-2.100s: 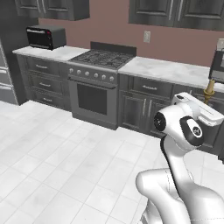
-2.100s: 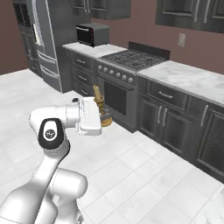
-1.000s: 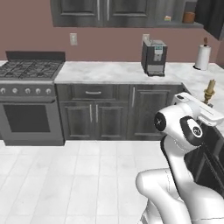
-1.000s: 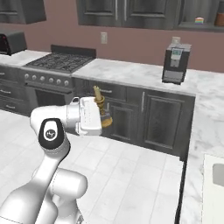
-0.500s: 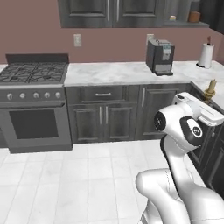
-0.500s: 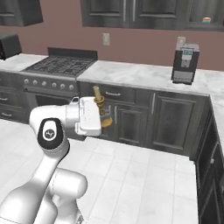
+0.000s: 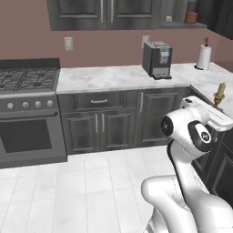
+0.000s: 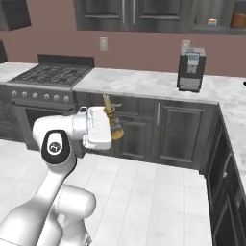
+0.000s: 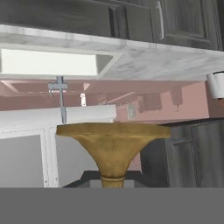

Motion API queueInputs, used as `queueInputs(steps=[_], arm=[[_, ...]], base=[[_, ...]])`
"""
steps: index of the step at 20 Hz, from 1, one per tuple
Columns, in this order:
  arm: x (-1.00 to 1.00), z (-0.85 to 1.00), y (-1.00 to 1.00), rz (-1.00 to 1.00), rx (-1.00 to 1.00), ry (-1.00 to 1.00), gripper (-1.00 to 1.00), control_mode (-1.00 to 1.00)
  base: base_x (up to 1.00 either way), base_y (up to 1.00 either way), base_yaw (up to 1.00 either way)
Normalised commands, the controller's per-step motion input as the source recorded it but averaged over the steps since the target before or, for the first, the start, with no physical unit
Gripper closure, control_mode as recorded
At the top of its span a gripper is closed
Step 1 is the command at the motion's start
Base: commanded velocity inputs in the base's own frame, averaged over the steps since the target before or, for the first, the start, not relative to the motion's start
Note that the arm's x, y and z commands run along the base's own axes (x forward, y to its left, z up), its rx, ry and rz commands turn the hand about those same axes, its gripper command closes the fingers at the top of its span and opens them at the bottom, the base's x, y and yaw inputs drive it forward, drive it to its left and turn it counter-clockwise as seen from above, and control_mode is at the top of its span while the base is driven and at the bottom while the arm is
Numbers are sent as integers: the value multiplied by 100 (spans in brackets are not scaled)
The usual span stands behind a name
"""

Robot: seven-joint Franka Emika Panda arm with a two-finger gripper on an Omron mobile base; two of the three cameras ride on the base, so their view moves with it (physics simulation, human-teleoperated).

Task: Pick the jar and candle from the dining table and place them in the open cabinet. Close the cabinet after placing the objects.

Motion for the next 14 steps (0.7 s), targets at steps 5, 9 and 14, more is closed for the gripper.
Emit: queueInputs(steps=[5, 9, 14], arm=[[0, 0, 0, 0, 0, 0, 100, 100], [0, 0, 0, 0, 0, 0, 100, 100], [0, 0, 0, 0, 0, 0, 100, 100]], base=[[59, 0, -9], [64, 0, -6], [45, -8, -4]])
